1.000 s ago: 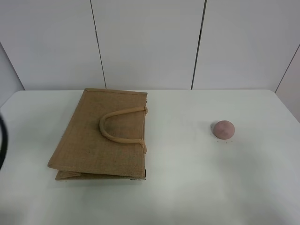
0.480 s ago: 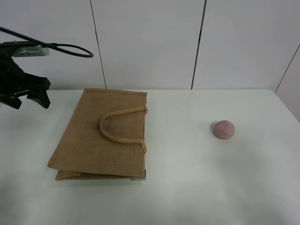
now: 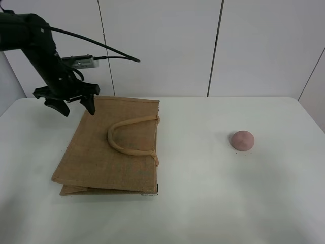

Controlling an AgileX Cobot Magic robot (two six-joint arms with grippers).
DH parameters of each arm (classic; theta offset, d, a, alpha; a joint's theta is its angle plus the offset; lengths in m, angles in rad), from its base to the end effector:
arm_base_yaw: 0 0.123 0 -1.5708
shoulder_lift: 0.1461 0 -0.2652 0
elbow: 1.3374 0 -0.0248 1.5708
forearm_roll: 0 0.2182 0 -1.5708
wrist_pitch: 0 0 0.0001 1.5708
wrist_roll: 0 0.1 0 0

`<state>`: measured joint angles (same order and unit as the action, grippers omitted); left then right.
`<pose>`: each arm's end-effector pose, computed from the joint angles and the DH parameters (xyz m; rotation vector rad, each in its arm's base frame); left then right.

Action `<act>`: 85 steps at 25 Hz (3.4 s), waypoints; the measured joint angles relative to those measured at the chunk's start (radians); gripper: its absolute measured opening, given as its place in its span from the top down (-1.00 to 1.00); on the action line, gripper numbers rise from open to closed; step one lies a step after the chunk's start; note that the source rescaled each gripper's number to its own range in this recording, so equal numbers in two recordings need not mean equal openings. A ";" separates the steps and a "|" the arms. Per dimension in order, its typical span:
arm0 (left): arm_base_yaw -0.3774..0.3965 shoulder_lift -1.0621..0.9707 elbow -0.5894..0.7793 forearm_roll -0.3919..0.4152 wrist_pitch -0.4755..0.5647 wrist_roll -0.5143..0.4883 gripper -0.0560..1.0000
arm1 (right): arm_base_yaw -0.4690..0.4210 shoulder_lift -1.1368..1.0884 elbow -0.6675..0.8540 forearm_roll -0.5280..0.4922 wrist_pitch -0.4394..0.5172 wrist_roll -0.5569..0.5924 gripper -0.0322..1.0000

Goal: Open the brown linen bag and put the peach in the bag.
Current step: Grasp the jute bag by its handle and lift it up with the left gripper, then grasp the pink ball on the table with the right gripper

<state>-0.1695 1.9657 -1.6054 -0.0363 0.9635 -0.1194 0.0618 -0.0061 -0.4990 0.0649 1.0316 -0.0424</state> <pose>0.3801 -0.0681 0.2209 0.0484 2.8129 -0.1147 -0.0054 0.0052 0.2600 -0.1067 2.0066 0.0896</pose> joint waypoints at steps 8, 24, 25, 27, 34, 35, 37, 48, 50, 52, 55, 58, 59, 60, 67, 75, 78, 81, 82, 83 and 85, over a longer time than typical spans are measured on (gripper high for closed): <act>-0.114 0.108 0.000 -0.007 -0.084 -0.043 -1.00 | 0.000 0.000 0.000 0.000 0.000 0.000 -1.00; -0.110 0.302 -0.003 -0.020 -0.221 -0.046 -0.94 | 0.000 0.000 0.000 0.000 0.000 0.000 -1.00; -0.110 0.305 -0.005 -0.020 -0.221 -0.046 -0.89 | 0.000 0.000 0.000 0.000 0.000 0.000 -1.00; -0.110 0.307 -0.005 -0.018 -0.221 -0.046 -0.83 | 0.000 0.000 0.000 0.000 0.000 0.000 -1.00; -0.109 0.308 -0.010 -0.026 -0.226 -0.045 0.70 | 0.000 0.000 0.000 0.000 0.000 0.000 -1.00; -0.109 0.307 -0.013 -0.026 -0.222 -0.046 0.85 | 0.000 0.000 0.000 0.000 0.000 0.000 -1.00; -0.109 0.308 -0.026 -0.026 -0.206 -0.048 0.86 | 0.000 0.000 0.000 0.000 0.000 0.000 -1.00; -0.109 0.175 -0.288 -0.022 0.049 -0.048 0.88 | 0.000 0.000 0.000 0.000 0.000 0.000 -1.00; -0.109 0.129 -0.343 -0.022 0.091 -0.045 0.88 | 0.000 0.000 0.000 0.000 0.000 0.000 -1.00; -0.109 0.092 -0.384 -0.023 0.129 -0.036 0.88 | 0.000 0.000 0.000 0.000 0.000 0.000 -1.00; -0.109 0.038 -0.445 -0.022 0.185 -0.024 0.89 | 0.000 0.000 0.000 0.000 0.000 0.000 -1.00; -0.109 -0.024 -0.471 -0.023 0.201 -0.010 0.89 | 0.000 0.000 0.000 0.000 0.000 0.000 -1.00; -0.109 -0.040 -0.473 -0.023 0.202 -0.009 0.89 | 0.000 0.000 0.000 0.000 0.000 0.000 -1.00; -0.109 -0.055 -0.475 -0.023 0.203 -0.008 0.89 | 0.000 0.000 0.000 0.000 0.000 0.000 -1.00; -0.109 -0.136 -0.475 -0.022 0.204 -0.003 0.89 | 0.000 0.000 0.000 0.000 0.000 0.000 -1.00; -0.109 -0.141 -0.475 -0.022 0.204 0.002 0.89 | 0.000 0.332 -0.056 -0.003 -0.082 0.000 -1.00; -0.109 -0.141 -0.475 -0.022 0.204 0.002 0.89 | 0.000 0.615 -0.124 0.000 -0.162 0.000 -1.00; -0.109 -0.141 -0.475 -0.022 0.204 0.003 0.89 | 0.000 0.902 -0.221 0.008 -0.218 0.000 -1.00; -0.109 -0.141 -0.475 -0.022 0.204 0.003 0.89 | 0.000 0.988 -0.262 0.009 -0.228 0.000 -1.00; -0.109 -0.141 -0.475 -0.022 0.204 0.003 0.89 | 0.000 1.091 -0.299 0.009 -0.238 0.000 -1.00; -0.109 -0.141 -0.475 -0.022 0.204 0.003 0.89 | 0.000 1.286 -0.393 0.012 -0.243 -0.001 -1.00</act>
<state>-0.2787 1.8248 -2.0807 -0.0583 1.1679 -0.1159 0.0618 1.2797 -0.8917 0.0765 0.7885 -0.0431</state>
